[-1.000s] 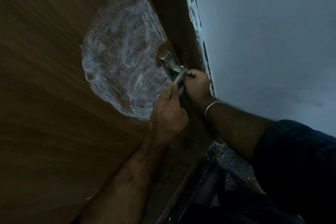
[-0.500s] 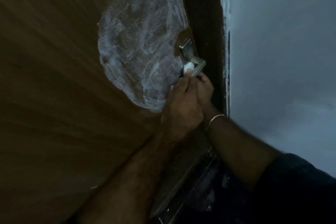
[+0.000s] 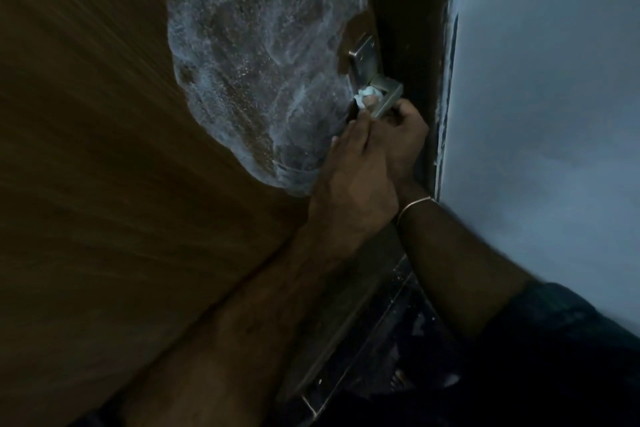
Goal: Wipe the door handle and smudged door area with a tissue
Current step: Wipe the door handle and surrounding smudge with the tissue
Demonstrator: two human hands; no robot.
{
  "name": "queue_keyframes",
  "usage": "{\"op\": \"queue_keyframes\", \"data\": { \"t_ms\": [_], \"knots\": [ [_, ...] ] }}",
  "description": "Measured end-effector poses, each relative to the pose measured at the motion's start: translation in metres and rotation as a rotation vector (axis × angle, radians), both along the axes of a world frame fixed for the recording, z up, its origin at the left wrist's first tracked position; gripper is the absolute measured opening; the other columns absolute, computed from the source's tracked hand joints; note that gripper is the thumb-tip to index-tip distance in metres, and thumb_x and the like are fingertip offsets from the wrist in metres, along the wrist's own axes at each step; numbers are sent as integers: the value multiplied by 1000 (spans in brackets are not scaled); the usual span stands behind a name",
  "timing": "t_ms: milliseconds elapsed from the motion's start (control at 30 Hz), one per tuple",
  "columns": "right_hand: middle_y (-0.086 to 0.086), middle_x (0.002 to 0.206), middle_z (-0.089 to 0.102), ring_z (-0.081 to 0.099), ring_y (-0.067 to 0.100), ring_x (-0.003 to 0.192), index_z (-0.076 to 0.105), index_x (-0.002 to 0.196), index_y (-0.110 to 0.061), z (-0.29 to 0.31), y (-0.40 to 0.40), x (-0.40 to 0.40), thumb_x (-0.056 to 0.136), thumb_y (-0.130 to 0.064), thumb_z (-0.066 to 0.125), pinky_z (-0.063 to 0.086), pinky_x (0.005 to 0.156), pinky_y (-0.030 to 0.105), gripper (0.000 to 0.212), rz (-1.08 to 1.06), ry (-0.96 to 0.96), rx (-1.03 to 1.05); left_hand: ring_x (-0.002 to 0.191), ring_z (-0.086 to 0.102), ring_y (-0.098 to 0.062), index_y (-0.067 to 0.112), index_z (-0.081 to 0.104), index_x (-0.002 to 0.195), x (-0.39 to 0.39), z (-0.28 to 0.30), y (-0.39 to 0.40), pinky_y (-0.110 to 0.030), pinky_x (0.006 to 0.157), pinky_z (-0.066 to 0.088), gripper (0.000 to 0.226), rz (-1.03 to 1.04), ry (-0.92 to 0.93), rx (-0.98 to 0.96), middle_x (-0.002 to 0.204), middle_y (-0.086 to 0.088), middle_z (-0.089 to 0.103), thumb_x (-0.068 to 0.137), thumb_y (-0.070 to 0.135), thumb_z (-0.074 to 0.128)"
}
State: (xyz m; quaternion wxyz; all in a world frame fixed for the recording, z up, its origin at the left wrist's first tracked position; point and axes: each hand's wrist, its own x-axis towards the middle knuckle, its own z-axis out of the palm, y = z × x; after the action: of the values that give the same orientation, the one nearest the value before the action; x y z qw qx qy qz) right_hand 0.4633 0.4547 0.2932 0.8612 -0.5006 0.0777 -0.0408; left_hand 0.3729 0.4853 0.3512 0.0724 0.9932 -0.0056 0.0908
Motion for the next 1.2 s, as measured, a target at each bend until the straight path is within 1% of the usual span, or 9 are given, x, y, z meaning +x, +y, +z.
{"op": "queue_keyframes", "data": {
  "t_ms": [133,233,333,433,567,733,833,1000,1200],
  "knots": [
    [3,93,75,72,15,88,73,98,-11,-18,-13,16,90,-11,66,60,83,42,11,82,10,-216,152,11,-23,5,15,156,0,6,-1,-32,122,6,71,25,150,-15,165,-13,11,93,22,43],
    [11,90,74,69,21,79,72,102,1,-28,-15,25,91,-5,63,59,82,47,15,54,152,-120,152,16,-24,4,19,155,-3,8,-2,-31,120,7,71,20,100,6,164,-14,16,89,27,31],
    [13,98,73,70,20,85,69,109,3,-18,-10,13,92,-4,62,59,79,35,20,55,188,-59,153,8,-20,7,12,157,-1,10,0,-26,117,-2,71,10,155,36,166,-11,8,95,21,46],
    [15,111,71,69,22,100,66,118,0,-11,-9,1,90,-3,64,59,86,31,28,63,188,-21,153,4,-18,8,9,157,-1,12,-3,-29,121,0,74,26,179,38,166,-9,5,96,23,47],
    [15,105,72,71,29,97,69,113,0,-1,-8,22,88,-1,66,60,84,41,25,15,343,145,153,6,-19,8,9,157,0,11,-1,-33,125,7,74,36,166,8,166,-9,5,95,22,48],
    [17,95,71,66,26,86,67,108,8,-6,-27,13,88,5,62,57,89,48,21,210,282,-88,152,12,-18,9,17,157,-1,10,-4,-26,120,9,72,43,121,-42,166,-8,11,94,16,51],
    [18,99,72,68,24,88,69,107,2,-3,-39,17,88,-3,65,58,87,47,20,91,248,-112,150,15,-11,13,21,156,1,16,-1,-15,111,6,66,90,129,-133,165,-1,16,97,14,50],
    [6,100,69,63,12,90,73,102,-7,24,-52,14,90,-8,60,44,77,5,18,-140,-226,-600,147,24,-9,16,30,154,4,22,-2,-13,107,12,64,155,124,-262,161,3,28,95,7,52],
    [15,116,63,62,29,100,69,104,-2,61,-67,36,89,-6,54,50,90,36,21,273,-678,-1301,147,25,-10,14,33,153,2,24,-10,-12,107,10,60,184,115,-287,160,0,31,95,7,51]
  ]
}}
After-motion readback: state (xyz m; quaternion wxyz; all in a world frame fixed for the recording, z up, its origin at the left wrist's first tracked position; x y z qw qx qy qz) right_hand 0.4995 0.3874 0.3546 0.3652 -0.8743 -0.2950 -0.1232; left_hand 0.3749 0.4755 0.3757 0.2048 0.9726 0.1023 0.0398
